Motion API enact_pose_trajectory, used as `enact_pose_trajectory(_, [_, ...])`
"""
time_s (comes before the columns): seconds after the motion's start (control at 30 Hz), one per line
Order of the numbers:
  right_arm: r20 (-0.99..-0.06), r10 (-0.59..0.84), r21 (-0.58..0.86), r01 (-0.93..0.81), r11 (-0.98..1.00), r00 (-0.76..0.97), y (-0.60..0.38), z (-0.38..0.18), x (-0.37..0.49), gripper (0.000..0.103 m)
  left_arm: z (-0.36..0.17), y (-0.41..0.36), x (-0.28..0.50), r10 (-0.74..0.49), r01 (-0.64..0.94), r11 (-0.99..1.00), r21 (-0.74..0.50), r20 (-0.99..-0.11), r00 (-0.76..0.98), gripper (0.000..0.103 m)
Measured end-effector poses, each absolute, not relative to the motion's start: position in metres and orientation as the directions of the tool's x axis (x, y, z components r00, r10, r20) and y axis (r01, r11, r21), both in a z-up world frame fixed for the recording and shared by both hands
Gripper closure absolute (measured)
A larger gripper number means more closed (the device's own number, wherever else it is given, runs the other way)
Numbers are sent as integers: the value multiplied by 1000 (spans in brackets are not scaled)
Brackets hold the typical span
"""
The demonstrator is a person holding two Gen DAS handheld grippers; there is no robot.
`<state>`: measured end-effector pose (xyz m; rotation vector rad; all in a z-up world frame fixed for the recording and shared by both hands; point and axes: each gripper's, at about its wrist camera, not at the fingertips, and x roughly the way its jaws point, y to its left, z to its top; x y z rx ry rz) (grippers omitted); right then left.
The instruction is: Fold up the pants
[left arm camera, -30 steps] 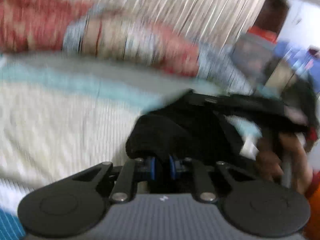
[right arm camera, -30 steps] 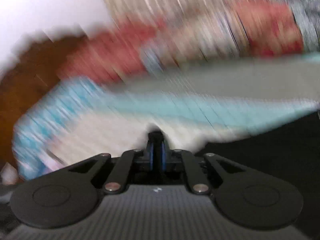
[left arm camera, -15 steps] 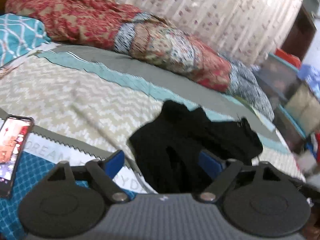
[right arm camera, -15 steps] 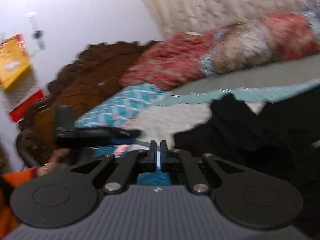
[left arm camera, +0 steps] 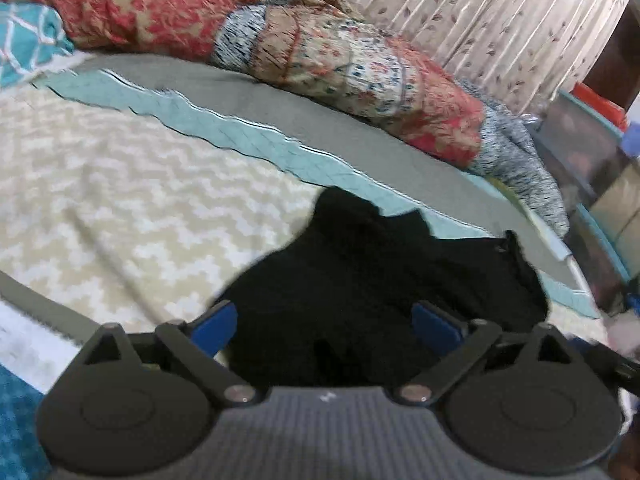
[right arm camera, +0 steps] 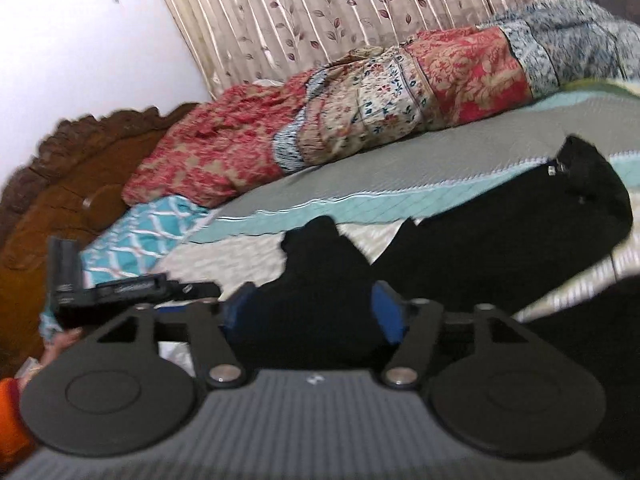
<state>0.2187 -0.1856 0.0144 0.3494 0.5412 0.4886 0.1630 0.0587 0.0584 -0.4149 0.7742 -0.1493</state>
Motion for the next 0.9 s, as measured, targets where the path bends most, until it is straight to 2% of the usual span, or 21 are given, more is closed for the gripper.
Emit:
enact_pose_trajectory(0.07, [-428, 522, 389, -371, 843, 737, -180, 0, 231, 29, 61, 59, 157, -306, -19, 891, -454, -629, 714, 7])
enact_pose_trajectory(0.1, [-445, 521, 357, -389, 849, 728, -182, -10, 236, 34, 64, 63, 153, -314, -15, 886, -463, -623, 716, 7])
enact_pose_trajectory(0.13, [-472, 520, 324, -408, 854, 712, -177, -18, 242, 49, 68, 66, 148, -316, -15, 882, -470, -616, 722, 7])
enact_pose_trajectory(0.17, [-511, 537, 302, -445, 843, 671, -184, -30, 242, 97, 73, 70, 142, -317, -15, 879, -477, -607, 728, 6])
enact_pose_trajectory(0.2, [-545, 547, 306, -457, 835, 635, -174, -35, 245, 98, 80, 75, 137, -316, -14, 877, -480, -600, 735, 6])
enact_pose_trajectory(0.23, [-535, 589, 329, -493, 805, 605, -169, -37, 235, 98, 86, 81, 130, -310, -15, 878, -479, -590, 745, 5])
enact_pose_trajectory(0.3, [-466, 709, 334, -637, 695, 529, -153, -23, 194, 98, 99, 92, 120, -290, -12, 884, -467, -570, 769, 2])
enact_pose_trajectory(0.33, [-447, 747, 283, -714, 641, 493, -139, -15, 165, 98, 105, 95, 117, -281, -10, 889, -457, -563, 777, 0])
enact_pose_trajectory(0.4, [-449, 779, 196, -803, 564, 437, -121, -9, 118, 98, 113, 98, 120, -283, 8, 895, -446, -555, 782, 0])
enact_pose_trajectory(0.47, [-471, 798, 214, -828, 518, 378, -115, -13, 94, 97, 116, 94, 131, -281, 17, 902, -432, -556, 782, 0])
enact_pose_trajectory(0.5, [-482, 798, 237, -824, 515, 361, -117, -17, 91, 94, 117, 91, 137, -284, 23, 903, -430, -554, 782, 0])
enact_pose_trajectory(0.53, [-496, 793, 258, -812, 523, 354, -120, -20, 91, 94, 118, 84, 144, -293, 36, 902, -431, -548, 783, 0])
enact_pose_trajectory(0.6, [-532, 763, 286, -771, 569, 366, -131, -22, 100, 78, 116, 75, 157, -308, 62, 905, -421, -547, 779, 0])
enact_pose_trajectory(0.73, [-471, 714, 378, -613, 694, 518, -202, 0, 138, 75, 109, 54, 179, -326, 110, 919, -379, -572, 752, 0])
enact_pose_trajectory(0.83, [-435, 565, 440, -382, 813, 701, -271, 20, 188, 68, 101, 35, 197, -323, 158, 937, -311, -604, 728, 0])
enact_pose_trajectory(0.9, [-468, 387, 405, -197, 893, 794, -307, 25, 224, 59, 95, 23, 207, -312, 193, 948, -252, -628, 713, 0])
